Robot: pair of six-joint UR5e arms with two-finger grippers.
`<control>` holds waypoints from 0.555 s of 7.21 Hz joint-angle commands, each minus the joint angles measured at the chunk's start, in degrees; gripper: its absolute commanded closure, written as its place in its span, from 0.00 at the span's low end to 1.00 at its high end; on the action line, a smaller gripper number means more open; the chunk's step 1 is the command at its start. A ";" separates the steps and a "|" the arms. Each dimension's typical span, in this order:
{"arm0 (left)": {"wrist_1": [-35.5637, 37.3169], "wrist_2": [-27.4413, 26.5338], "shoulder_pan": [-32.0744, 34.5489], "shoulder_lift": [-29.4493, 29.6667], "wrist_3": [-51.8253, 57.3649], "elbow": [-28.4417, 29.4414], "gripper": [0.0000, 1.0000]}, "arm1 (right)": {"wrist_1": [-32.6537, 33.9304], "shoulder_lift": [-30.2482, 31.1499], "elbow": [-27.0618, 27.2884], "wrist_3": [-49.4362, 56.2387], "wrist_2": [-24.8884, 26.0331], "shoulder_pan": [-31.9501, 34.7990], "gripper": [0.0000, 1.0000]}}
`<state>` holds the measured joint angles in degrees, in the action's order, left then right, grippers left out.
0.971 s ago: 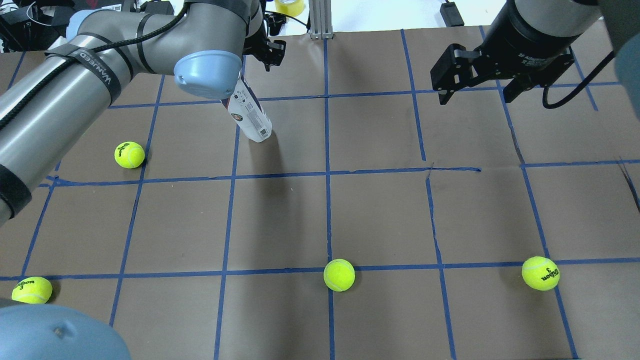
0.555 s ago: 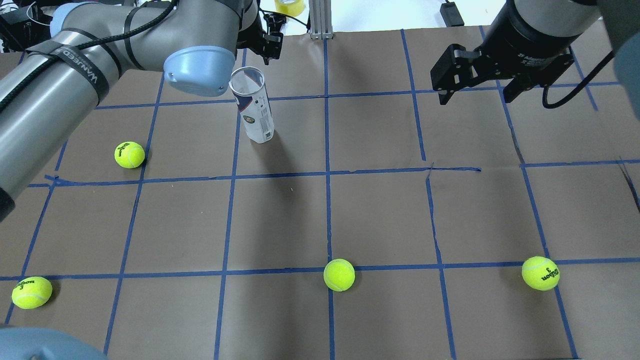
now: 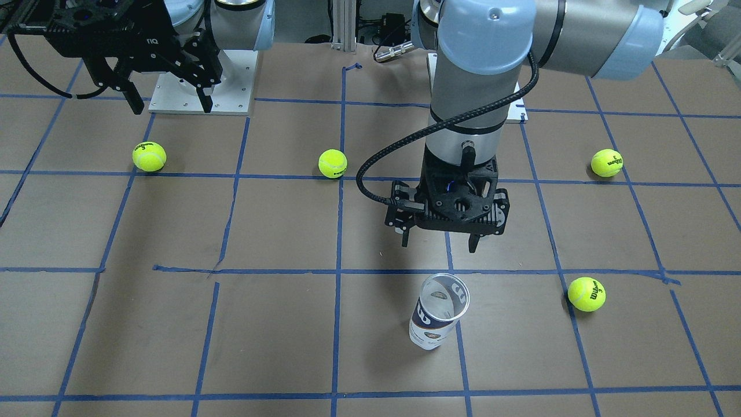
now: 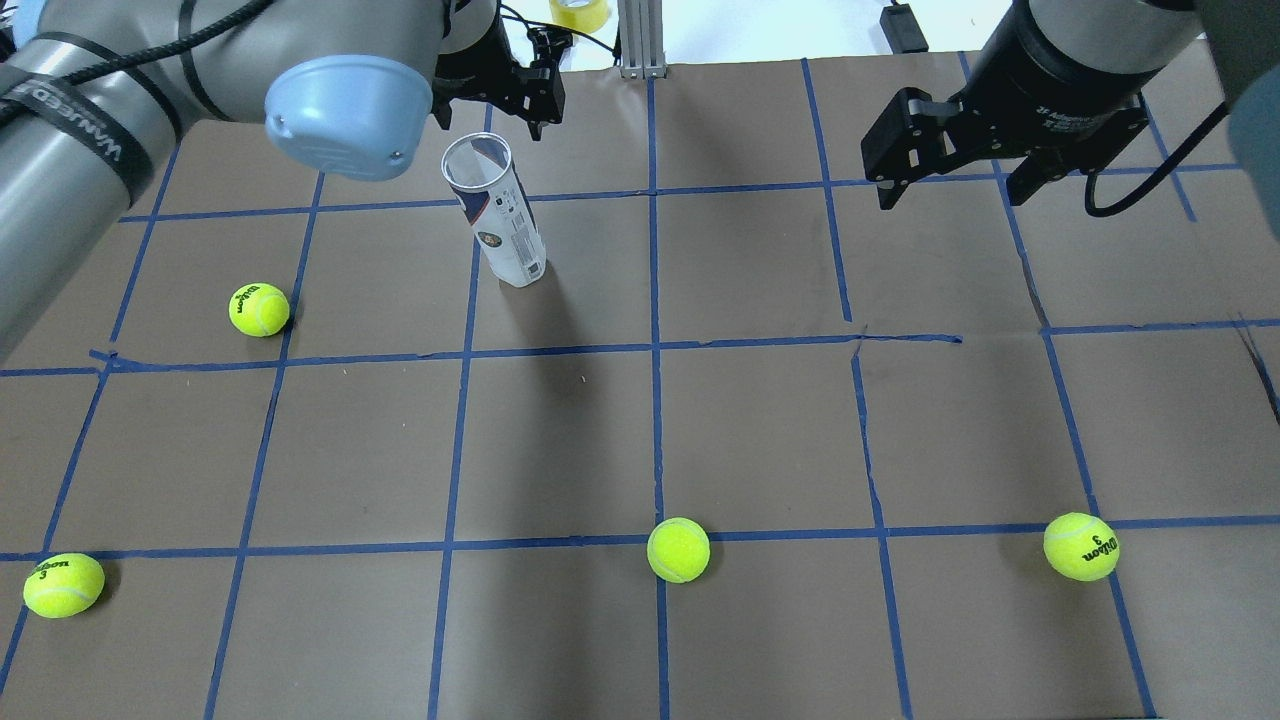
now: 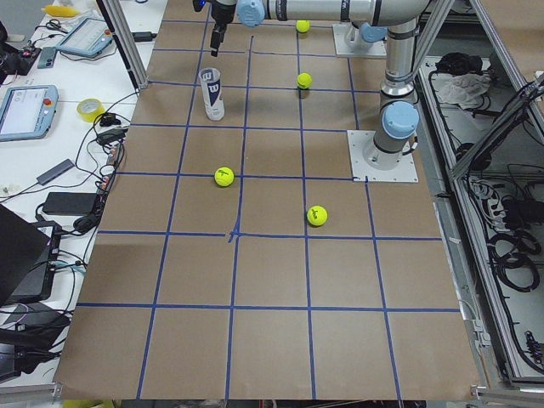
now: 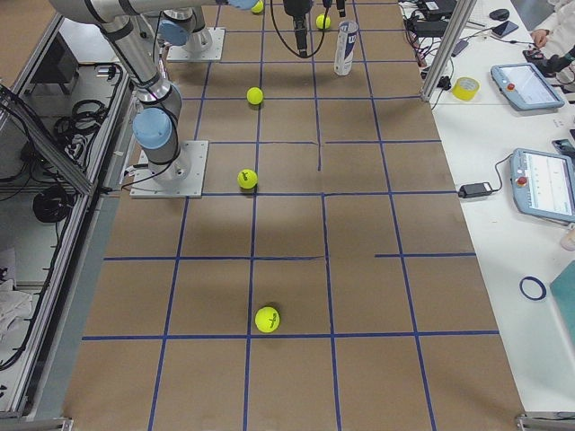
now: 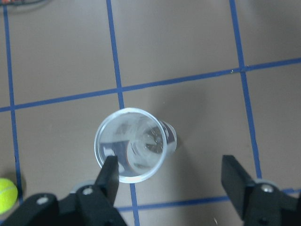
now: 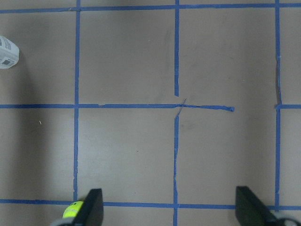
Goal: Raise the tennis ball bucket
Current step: 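Open the left gripper and raise it above the standing can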
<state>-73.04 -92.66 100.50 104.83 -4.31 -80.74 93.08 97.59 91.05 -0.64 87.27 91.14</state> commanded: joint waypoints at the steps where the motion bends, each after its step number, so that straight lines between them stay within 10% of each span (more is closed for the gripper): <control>1: -11.13 8.88 -2.93 -4.18 -2.28 -0.21 0.00 | 0.08 -0.03 -0.09 0.12 0.19 0.00 0.00; 4: -21.18 7.94 -3.47 -9.89 -2.81 -0.29 0.00 | 2.44 -1.17 -1.22 0.47 0.02 -0.09 0.00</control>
<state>-91.91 -84.41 97.23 97.21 -7.00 -80.46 94.21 97.11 90.62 -0.37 87.75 91.05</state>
